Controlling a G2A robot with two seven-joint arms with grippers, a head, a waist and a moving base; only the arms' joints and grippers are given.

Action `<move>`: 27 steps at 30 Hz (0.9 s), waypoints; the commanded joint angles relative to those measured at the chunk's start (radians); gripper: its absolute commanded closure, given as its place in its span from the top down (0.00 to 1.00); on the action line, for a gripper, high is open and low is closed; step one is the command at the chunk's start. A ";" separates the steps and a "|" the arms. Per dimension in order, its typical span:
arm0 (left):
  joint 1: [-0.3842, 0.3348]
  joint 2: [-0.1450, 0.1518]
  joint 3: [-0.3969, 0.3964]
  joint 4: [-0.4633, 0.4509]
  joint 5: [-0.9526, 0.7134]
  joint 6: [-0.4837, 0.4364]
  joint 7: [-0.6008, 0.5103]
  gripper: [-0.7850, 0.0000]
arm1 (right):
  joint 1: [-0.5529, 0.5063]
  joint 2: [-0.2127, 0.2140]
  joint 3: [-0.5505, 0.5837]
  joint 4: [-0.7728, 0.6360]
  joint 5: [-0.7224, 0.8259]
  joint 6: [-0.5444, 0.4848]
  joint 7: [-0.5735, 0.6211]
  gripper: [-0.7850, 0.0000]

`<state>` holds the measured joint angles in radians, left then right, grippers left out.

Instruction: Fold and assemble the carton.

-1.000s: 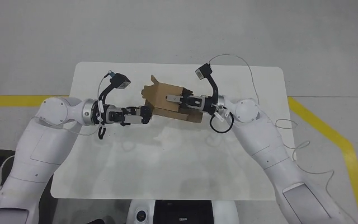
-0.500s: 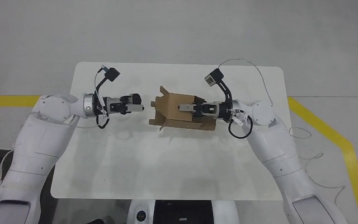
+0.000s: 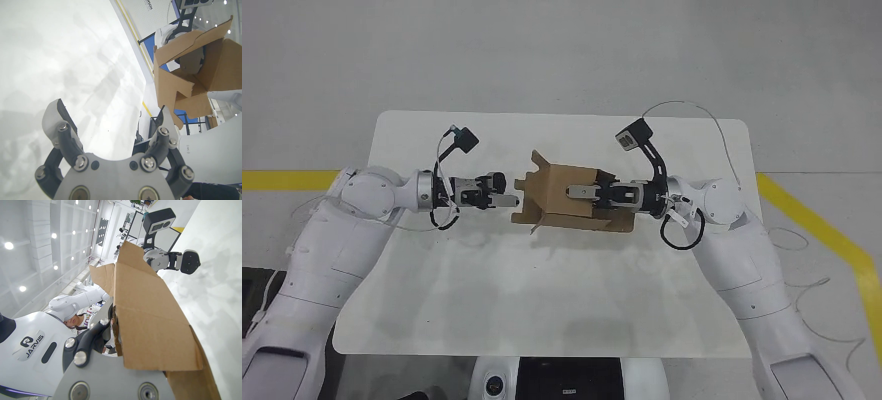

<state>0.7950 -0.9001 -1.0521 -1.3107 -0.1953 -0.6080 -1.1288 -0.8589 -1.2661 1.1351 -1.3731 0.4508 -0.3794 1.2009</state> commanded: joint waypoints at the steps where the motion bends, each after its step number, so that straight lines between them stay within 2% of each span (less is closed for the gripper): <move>1: 0.000 -0.001 0.004 -0.007 -0.004 -0.005 -0.007 1.00 | -0.002 0.001 0.002 0.004 -0.002 -0.014 -0.014 0.00; 13: 0.000 -0.004 0.010 -0.045 -0.047 0.012 -0.029 1.00 | 0.017 -0.011 -0.059 0.031 0.033 -0.044 -0.013 0.00; 27: -0.007 -0.006 0.008 -0.043 -0.079 0.036 -0.043 1.00 | 0.067 -0.028 -0.124 0.080 0.079 -0.061 0.016 0.00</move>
<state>0.7880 -0.9061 -1.0444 -1.3540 -0.2756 -0.5720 -1.1718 -0.7941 -1.2933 1.0136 -1.2951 0.5285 -0.4393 1.2177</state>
